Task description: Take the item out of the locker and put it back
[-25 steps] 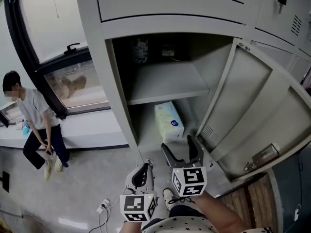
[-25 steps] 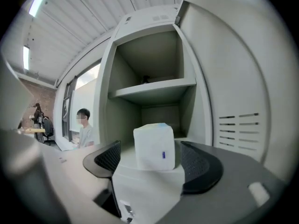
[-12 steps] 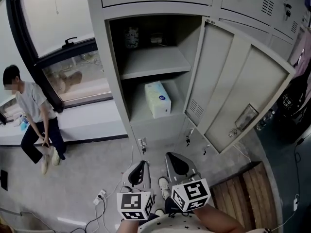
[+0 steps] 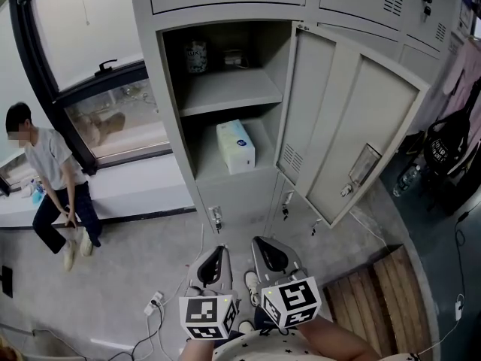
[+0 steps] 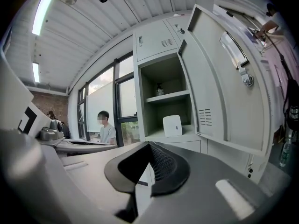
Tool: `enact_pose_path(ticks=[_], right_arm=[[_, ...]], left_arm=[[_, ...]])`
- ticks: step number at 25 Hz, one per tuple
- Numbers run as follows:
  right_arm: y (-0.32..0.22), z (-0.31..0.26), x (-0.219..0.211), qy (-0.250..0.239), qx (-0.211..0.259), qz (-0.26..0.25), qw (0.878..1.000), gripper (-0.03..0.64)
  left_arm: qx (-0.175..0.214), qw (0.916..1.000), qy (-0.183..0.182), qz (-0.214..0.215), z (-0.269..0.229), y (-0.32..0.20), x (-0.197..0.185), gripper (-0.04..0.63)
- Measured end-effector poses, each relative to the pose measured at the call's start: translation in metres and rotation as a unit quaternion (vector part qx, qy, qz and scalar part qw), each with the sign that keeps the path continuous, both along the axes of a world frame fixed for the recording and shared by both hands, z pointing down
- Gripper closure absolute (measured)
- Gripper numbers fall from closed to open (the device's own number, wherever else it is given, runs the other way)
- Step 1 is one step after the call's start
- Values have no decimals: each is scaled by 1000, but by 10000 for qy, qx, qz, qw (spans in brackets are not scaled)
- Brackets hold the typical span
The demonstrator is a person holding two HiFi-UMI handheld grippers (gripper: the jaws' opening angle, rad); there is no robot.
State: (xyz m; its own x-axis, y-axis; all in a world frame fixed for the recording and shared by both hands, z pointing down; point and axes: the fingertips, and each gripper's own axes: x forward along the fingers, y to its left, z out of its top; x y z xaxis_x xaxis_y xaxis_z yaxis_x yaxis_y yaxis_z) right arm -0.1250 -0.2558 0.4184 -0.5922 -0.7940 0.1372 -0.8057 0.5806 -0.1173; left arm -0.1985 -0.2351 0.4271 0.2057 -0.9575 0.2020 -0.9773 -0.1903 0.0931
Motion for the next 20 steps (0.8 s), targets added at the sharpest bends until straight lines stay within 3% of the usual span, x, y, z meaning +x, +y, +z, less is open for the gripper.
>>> enact_pose_path(ticks=[20], right_arm=[[8, 0, 0, 122, 86, 110, 9998, 618]], left_arm=[[99, 9998, -99, 118, -7, 2, 0, 588]])
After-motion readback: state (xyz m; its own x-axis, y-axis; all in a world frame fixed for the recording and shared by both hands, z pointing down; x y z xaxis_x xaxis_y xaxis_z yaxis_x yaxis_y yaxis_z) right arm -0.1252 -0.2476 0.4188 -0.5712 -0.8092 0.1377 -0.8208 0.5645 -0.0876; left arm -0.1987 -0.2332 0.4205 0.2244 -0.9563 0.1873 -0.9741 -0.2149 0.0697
